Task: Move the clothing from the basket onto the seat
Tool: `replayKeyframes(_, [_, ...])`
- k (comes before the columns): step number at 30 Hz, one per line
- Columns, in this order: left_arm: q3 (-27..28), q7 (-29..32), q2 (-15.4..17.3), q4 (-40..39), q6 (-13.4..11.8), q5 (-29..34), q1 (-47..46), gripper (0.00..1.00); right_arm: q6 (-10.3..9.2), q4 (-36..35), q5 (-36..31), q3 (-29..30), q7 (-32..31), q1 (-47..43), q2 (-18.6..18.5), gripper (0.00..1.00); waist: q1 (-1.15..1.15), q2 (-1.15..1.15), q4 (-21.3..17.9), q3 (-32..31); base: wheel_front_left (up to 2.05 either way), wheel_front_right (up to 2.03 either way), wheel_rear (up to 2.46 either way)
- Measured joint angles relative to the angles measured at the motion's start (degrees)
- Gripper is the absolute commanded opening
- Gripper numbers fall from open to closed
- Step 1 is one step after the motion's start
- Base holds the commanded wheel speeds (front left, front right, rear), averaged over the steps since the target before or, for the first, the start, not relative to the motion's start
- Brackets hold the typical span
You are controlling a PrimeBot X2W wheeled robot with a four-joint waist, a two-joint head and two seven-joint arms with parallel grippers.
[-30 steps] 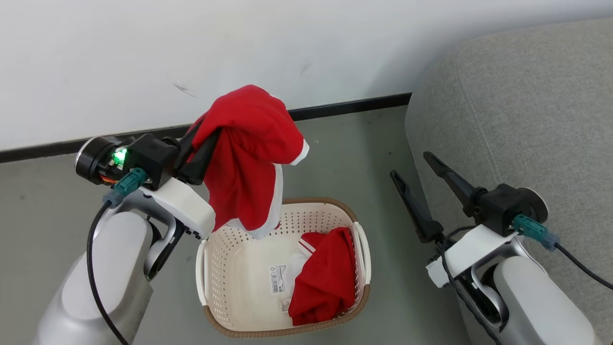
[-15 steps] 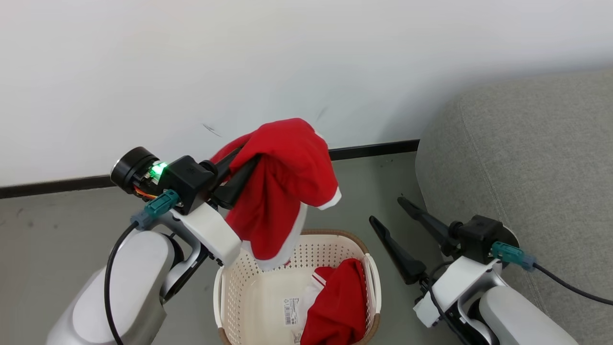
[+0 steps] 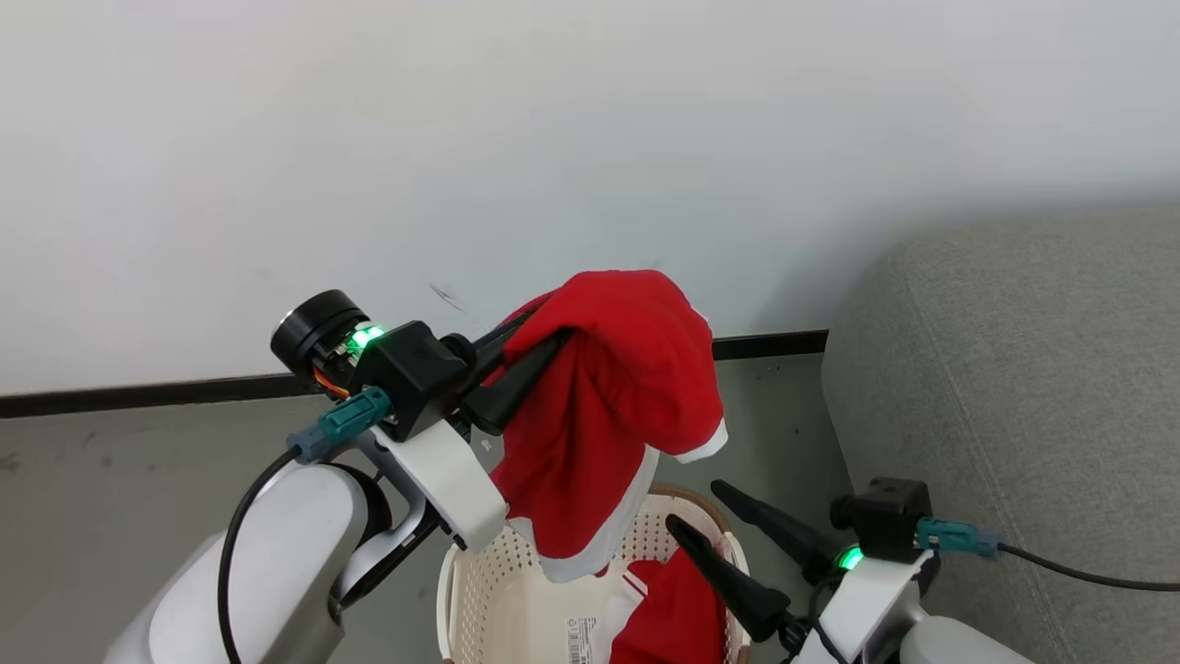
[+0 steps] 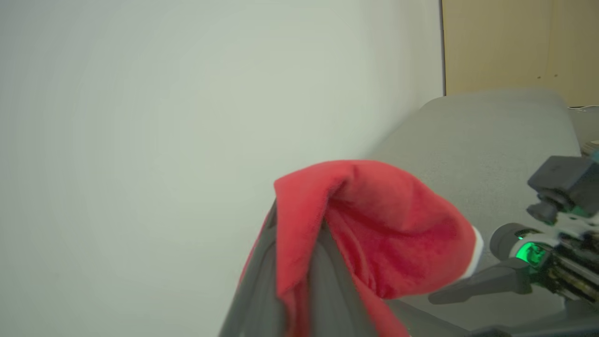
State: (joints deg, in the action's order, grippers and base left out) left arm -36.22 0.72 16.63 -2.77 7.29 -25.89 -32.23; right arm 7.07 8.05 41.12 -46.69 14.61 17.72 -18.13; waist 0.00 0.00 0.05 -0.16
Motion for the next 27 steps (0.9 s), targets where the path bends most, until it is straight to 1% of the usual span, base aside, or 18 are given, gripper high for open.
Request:
replayKeyframes(5, [-1.0, 1.5, 0.4, -1.8, 0.0, -1.4, 0.0, 0.0, 0.0, -2.2, 7.7, -4.4, 0.0, 0.1, -0.8, 1.0, 0.0, 0.0, 0.8, -1.2, 0.0, 0.0, 0.0])
replayKeyframes(10, [-1.7, 2.8, 1.1, -3.0, 0.0, -2.9, -0.1, 0.0, 0.0, -3.1, 11.6, -9.6, -0.3, 0.6, -3.8, 1.0, 0.0, 0.0, 1.5, -2.2, 0.0, 0.0, 0.0])
replayKeyframes(14, [-2.2, 3.6, 1.4, -3.9, 0.0, -3.8, -0.1, 0.0, 0.0, -4.3, 14.8, -13.0, -0.3, 3.0, -4.5, 1.0, 0.0, 0.0, 2.1, -2.8, 0.0, 0.0, 0.0])
replayKeyframes(17, [-2.8, 4.3, 1.4, -4.5, 0.0, -4.3, -0.1, 0.0, 0.0, -5.7, 15.6, -15.9, -0.3, 5.3, -4.9, 1.0, 0.0, 0.0, 2.4, -3.1, 0.0, 0.0, 0.0])
replayKeyframes(22, [-3.3, 5.0, 1.4, -5.5, 0.0, -4.7, -0.1, 0.0, 0.0, -7.0, 17.2, -18.5, -0.3, 7.6, -5.5, 1.0, 0.0, 0.0, 3.0, -3.4, 0.0, 0.0, 0.0])
replayKeyframes(23, [-3.5, 5.4, 1.4, -5.8, 0.0, -5.5, -0.1, 0.0, 0.0, -8.1, 17.4, -20.0, -0.3, 8.8, -5.7, 1.0, 0.0, 0.0, 3.2, -3.6, 0.0, 0.0, 0.0])
replayKeyframes(27, [-3.5, 5.8, 1.6, -6.1, 0.0, -5.9, -0.1, 0.0, 0.0, -8.1, 18.2, -20.9, -0.3, 10.4, -6.0, 1.0, 0.0, 0.0, 3.7, -3.8, 0.0, 0.0, 0.0])
